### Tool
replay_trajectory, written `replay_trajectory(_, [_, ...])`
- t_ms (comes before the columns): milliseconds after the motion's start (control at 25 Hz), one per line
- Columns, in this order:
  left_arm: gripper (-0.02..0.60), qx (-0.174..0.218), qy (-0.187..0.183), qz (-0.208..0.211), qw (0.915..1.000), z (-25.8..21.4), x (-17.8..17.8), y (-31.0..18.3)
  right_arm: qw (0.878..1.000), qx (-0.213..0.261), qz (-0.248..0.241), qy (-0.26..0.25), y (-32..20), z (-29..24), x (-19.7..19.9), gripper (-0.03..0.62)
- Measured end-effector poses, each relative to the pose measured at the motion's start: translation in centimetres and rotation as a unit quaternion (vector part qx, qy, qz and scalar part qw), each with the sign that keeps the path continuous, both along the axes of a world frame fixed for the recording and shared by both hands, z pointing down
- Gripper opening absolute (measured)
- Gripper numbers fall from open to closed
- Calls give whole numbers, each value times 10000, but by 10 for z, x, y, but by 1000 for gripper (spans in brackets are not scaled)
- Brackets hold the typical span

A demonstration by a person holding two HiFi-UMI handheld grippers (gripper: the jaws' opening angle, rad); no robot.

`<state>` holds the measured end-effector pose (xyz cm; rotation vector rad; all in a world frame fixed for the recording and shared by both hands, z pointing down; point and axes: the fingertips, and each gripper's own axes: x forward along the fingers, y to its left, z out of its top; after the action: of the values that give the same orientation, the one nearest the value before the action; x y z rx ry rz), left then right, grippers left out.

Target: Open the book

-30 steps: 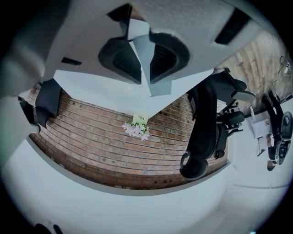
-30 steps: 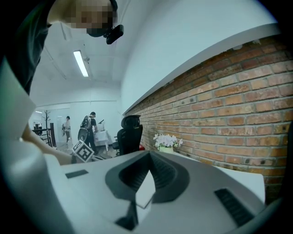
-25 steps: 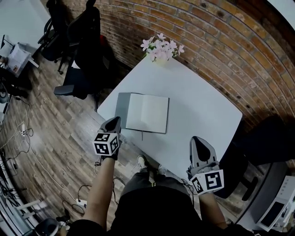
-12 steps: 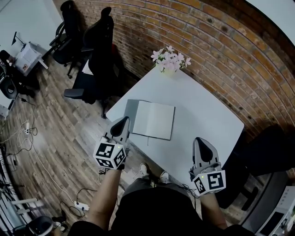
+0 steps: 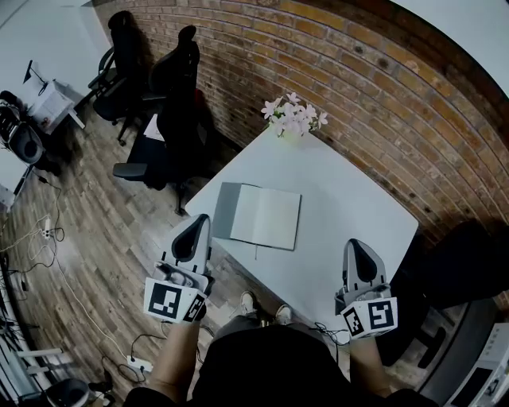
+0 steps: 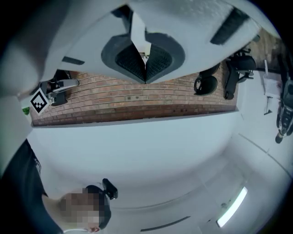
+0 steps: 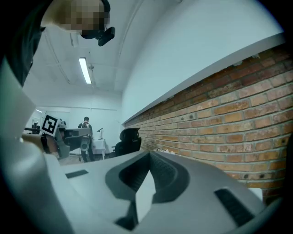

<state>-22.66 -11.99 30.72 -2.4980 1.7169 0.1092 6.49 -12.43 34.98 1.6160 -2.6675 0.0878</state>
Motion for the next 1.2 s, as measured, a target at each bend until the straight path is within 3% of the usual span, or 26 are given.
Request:
replay_trajectory(200, [25, 481, -267, -183, 9983, -29, -7, 30, 9996, 109, 264, -33, -1, -13, 17, 11])
replay_trajectory(440, [25, 344, -178, -101, 9992, -24, -3, 37, 9990, 204, 395, -42, -1, -21, 25, 11])
replay_trajectory(720, [25, 535, -202, -109, 9983, -33, -7, 39, 9990, 212, 382, -44, 0, -22, 18, 11])
replay_trajectory(1200, [25, 521, -204, -106, 9984, -35, -5, 45, 9985, 344, 427, 51, 1, -28, 18, 11])
